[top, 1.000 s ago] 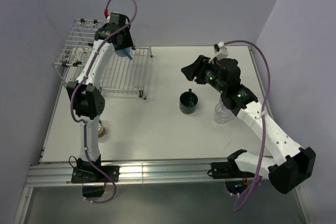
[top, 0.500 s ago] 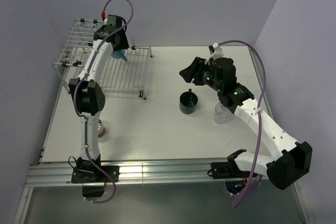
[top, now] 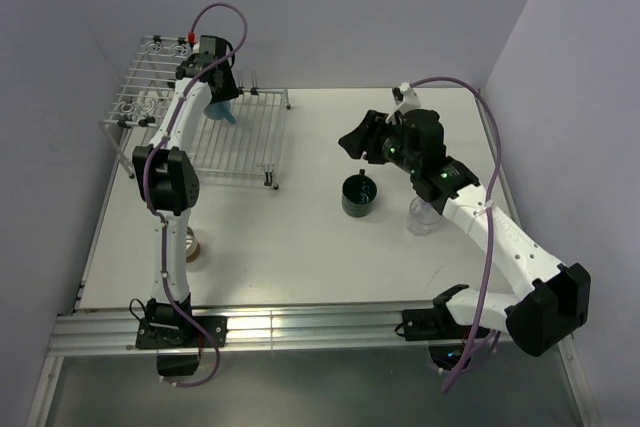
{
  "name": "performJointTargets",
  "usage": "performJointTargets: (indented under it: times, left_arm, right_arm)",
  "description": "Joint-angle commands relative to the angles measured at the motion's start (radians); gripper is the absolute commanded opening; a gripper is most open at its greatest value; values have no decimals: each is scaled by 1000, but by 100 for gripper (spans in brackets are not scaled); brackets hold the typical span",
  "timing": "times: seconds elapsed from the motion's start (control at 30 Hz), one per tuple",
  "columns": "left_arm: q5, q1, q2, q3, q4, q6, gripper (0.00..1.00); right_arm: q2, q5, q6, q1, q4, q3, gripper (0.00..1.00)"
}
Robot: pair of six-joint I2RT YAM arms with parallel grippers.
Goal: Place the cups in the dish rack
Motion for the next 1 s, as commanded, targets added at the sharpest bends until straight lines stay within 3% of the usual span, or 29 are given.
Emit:
performJointTargets:
  times: [0.0, 0.23, 0.63, 0.67, 0.73, 0.87, 0.97]
  left_arm:
    - [-16, 5, -16, 36, 88, 28, 0]
    - [-13, 12, 14, 45, 93, 27, 0]
    - [-22, 14, 20, 22, 117, 25, 14]
    - [-27, 14, 17, 9, 123, 25, 24]
    - [-27, 14, 7, -10, 137, 24, 32]
    - [-21, 14, 7, -24, 140, 25, 59]
    - [-13, 12, 8, -34, 145, 28, 70]
  right_arm:
    - [14, -3, -11, 17, 24, 61, 62]
    - [33, 4, -9, 28, 29, 62, 62]
    - [52, 11, -12, 34, 33, 65, 62]
    - [52, 11, -12, 34, 33, 67, 62]
    - [56, 13, -12, 37, 35, 65, 62]
    - [62, 10, -14, 40, 38, 64, 62]
    - [62, 10, -12, 41, 40, 61, 62]
